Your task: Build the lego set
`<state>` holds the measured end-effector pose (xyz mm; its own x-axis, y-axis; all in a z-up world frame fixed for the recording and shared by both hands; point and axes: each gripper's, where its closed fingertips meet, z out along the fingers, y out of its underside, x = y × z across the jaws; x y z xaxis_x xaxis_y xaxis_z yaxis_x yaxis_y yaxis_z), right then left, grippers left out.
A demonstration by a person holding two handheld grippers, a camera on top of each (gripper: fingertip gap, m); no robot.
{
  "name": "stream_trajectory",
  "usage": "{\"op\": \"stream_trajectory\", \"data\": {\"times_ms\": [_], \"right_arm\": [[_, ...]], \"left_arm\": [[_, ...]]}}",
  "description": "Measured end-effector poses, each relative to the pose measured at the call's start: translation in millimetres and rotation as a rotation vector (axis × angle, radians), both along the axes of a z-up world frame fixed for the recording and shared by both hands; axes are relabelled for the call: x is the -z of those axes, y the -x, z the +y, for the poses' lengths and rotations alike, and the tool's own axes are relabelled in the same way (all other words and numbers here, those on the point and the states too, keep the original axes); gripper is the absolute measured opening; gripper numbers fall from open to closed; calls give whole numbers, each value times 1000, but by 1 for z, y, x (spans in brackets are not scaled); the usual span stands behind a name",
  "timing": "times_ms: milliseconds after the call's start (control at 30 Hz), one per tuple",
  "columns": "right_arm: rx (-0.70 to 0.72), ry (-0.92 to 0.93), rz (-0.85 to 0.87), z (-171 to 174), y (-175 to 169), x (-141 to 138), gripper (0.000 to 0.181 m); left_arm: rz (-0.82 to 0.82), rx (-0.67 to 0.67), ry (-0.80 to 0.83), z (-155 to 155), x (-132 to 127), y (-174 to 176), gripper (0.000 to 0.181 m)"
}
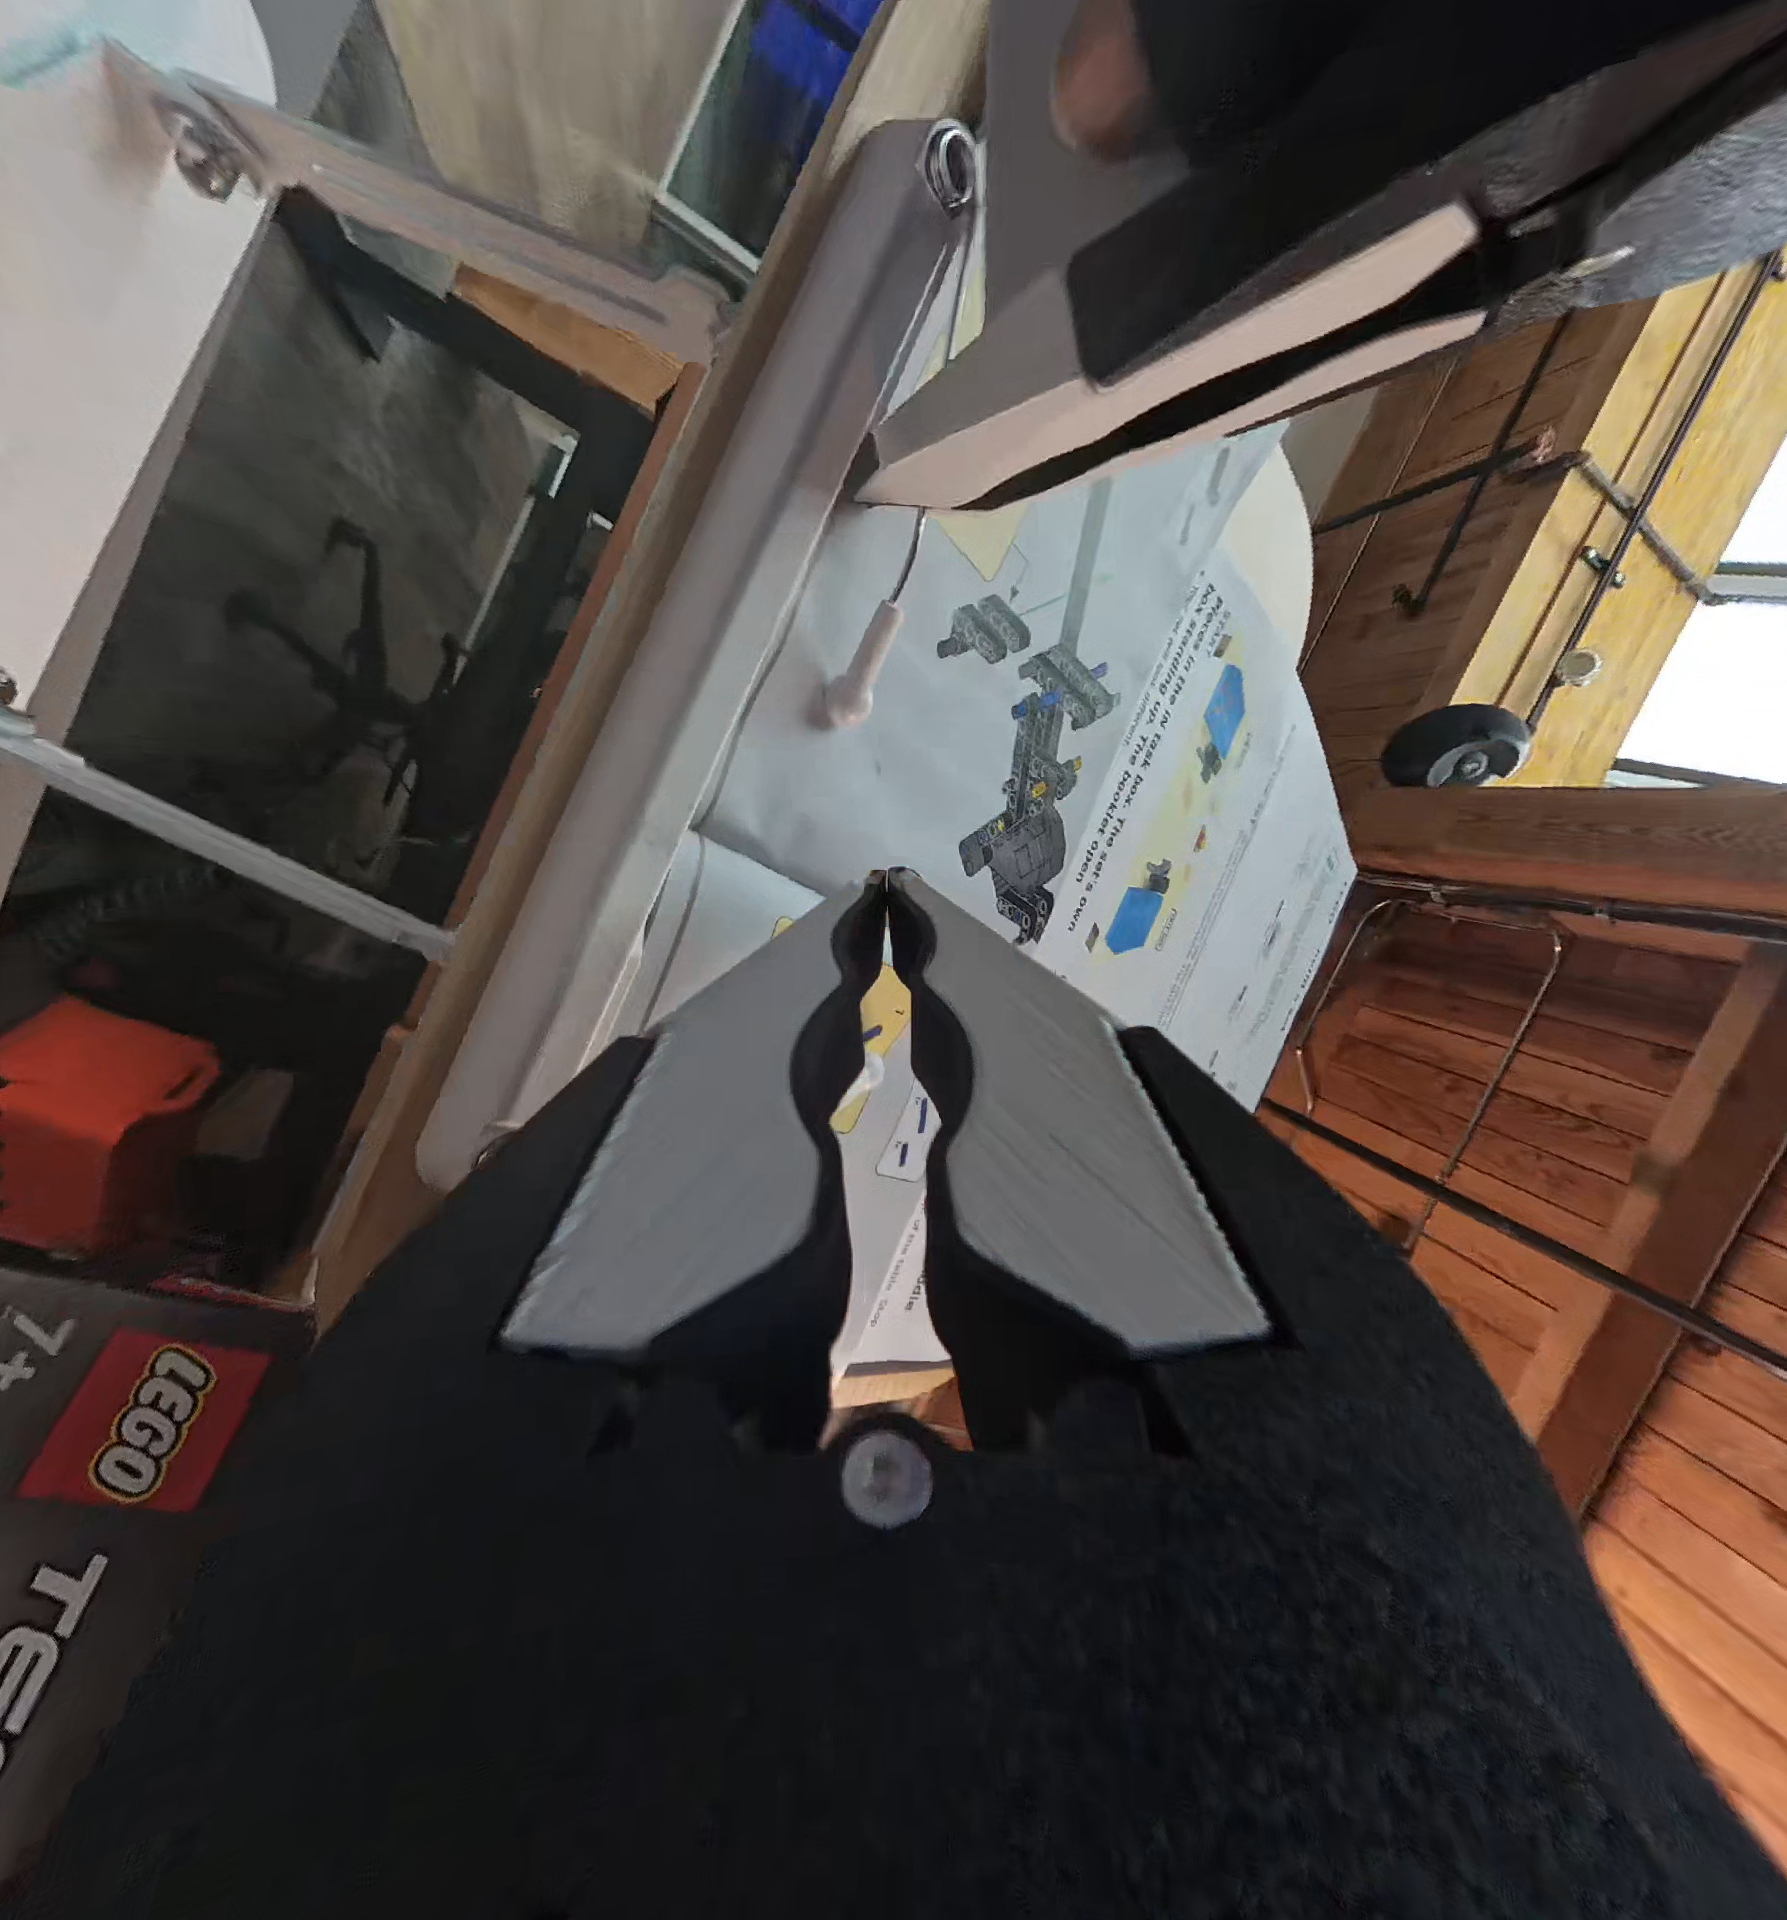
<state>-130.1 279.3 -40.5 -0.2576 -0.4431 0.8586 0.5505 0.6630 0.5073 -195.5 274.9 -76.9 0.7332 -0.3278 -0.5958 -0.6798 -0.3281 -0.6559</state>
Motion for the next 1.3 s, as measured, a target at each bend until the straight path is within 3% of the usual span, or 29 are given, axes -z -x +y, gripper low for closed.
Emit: {"op": "stream_trajectory", "data": {"times_ms": [33,67,200,300,333,400,533,1200,1267,1300], "right_arm": [[-21,64,50,-4,1,-4,0],[-17,150,134,-5,-1,-12,3],[142,679,599,24,-32,-24,48],[260,1185,918,53,-44,-6,57],[269,1323,948,55,-40,1,46],[213,1308,894,50,-32,-2,0],[91,859,542,28,-16,14,0],[125,965,654,34,-18,13,0],[120,993,652,31,-20,14,7],[104,1019,663,28,-22,13,18]], "left_arm": [[-1,-9,-6,0,0,0,5],[3,-15,-13,0,0,0,6],[-18,-16,-31,1,-1,0,6],[-40,-11,-24,0,-1,0,6],[-38,-13,-23,0,-1,0,6],[-31,-18,-26,0,-1,0,6],[-62,-13,-14,-1,0,-1,6],[-68,-27,-42,-1,-1,1,7],[-116,-39,-59,-2,-3,1,11],[-165,-29,-77,-4,-6,-1,23]]}}
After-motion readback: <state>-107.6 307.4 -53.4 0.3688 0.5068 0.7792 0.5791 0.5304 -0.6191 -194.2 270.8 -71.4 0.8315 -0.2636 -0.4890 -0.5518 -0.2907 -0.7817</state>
